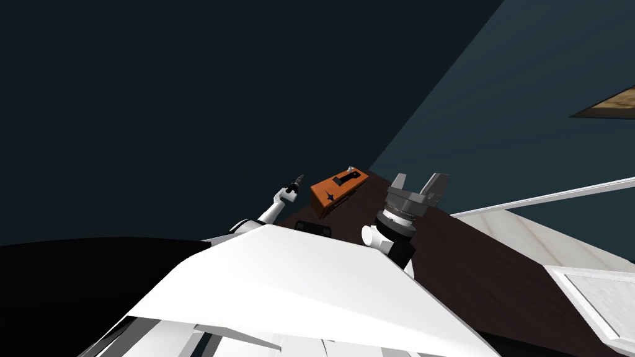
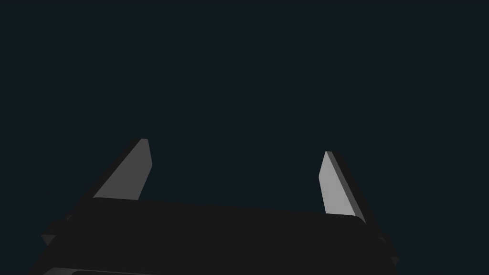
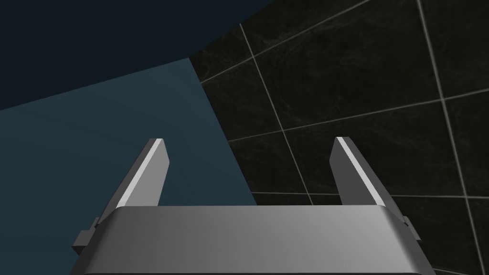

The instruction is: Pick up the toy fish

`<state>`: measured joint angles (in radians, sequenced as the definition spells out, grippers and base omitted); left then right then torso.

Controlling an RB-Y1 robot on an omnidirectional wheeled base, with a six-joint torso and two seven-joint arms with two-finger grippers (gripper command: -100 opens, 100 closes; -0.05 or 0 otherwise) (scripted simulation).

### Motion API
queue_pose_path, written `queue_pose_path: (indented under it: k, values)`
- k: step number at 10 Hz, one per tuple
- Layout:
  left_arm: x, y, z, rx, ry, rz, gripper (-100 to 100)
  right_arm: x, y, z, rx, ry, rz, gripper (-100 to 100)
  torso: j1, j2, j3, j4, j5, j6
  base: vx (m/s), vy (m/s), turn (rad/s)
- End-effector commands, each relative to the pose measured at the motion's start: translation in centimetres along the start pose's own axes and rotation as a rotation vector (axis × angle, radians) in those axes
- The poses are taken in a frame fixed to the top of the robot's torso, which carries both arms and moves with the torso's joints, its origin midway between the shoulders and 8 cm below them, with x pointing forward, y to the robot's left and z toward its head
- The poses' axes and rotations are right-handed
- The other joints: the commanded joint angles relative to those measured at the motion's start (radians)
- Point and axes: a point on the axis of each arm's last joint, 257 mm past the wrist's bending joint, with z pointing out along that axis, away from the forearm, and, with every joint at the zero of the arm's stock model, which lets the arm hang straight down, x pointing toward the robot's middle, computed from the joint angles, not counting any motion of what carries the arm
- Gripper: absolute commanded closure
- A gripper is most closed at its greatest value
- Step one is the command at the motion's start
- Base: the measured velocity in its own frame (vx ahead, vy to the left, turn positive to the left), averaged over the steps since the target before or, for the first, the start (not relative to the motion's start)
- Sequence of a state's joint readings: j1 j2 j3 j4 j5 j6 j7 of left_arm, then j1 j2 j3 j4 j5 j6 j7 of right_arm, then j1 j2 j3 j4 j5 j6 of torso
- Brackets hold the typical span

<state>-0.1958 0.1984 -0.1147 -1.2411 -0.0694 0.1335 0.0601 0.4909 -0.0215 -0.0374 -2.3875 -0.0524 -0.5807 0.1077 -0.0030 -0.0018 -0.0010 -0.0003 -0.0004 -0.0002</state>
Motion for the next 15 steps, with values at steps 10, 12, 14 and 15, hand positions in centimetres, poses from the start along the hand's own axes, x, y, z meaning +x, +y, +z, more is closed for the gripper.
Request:
queue_pose_path:
  k: [10,12,14,15]
  values:
    - [1.3,7.5,2.5,-0.263,0.025,-0.017,-100,0.0,0.0,0.0,0.0,0.0,0.0,0,-0.002,0.0,0.0,0.0,0.0,0.0,0.014,-0.046,-0.063]
    - [1.8,7.7,3.0,-0.291,0.032,-0.024,-100,0.0,0.0,0.0,0.0,0.0,0.0,0,0.001,0.0,0.0,0.0,0.0,-0.001,0.017,-0.034,-0.045]
    - [2.3,9.5,3.0,-0.349,0.038,-0.031,-100,0.0,0.0,0.0,0.0,0.0,0.0,0,-0.001,0.0,0.0,0.0,0.0,-0.001,0.025,-0.054,-0.075]
    - [2.3,10.3,2.7,-0.365,0.038,-0.03,-100,0.0,0.0,0.0,0.0,0.0,0.0,0,-0.002,-0.001,0.0,0.0,0.0,0.0,0.02,-0.058,-0.037]
